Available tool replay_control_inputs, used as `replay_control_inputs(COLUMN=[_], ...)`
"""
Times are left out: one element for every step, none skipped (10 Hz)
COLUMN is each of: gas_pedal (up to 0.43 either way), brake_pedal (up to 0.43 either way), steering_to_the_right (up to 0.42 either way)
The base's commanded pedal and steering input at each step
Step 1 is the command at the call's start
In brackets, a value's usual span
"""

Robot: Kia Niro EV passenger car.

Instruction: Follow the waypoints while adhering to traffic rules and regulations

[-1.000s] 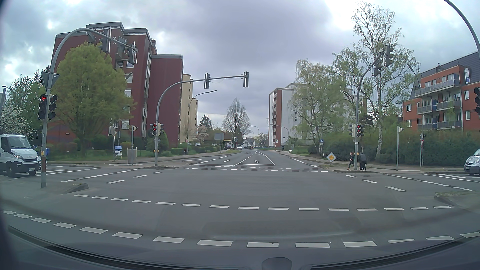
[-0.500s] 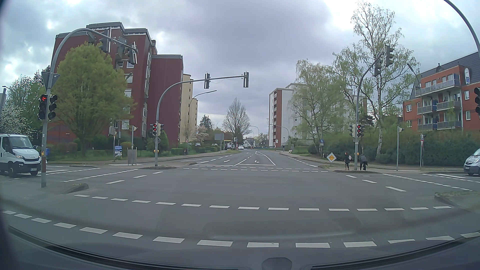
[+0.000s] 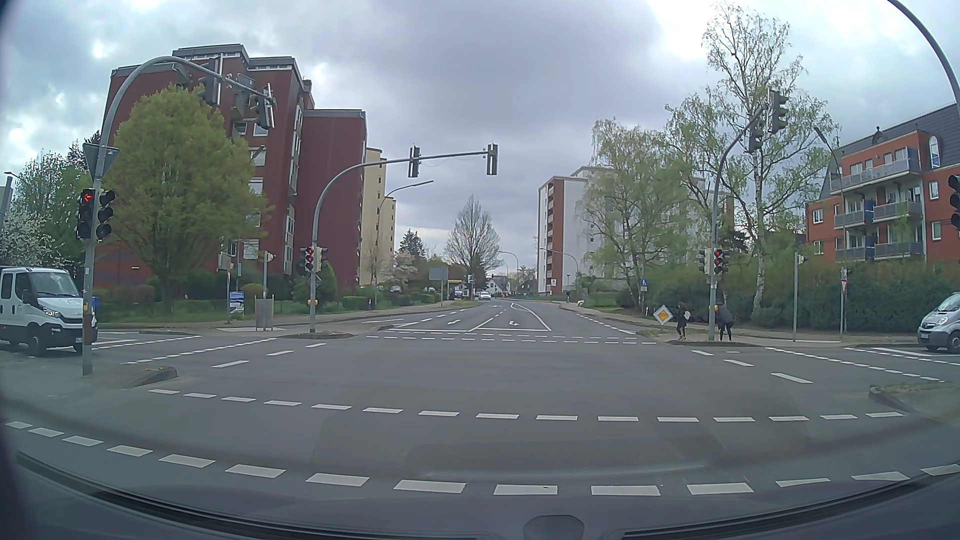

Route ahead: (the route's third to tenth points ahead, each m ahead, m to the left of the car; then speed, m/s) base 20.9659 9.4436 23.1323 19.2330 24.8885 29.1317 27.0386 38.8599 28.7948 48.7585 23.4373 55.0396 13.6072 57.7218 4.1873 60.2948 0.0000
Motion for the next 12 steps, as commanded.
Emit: replay_control_inputs(gas_pedal=[0.0,0.0,0.0,0.0,0.0,0.0,0.0,0.0,0.0,0.0,0.0,0.0], brake_pedal=[0.293,0.293,0.293,0.293,0.287,0.293,0.293,0.293,0.293,0.293,0.287,0.293], steering_to_the_right=[-0.01,-0.01,-0.01,-0.01,-0.01,-0.01,-0.01,-0.01,-0.01,-0.01,-0.01,-0.01])
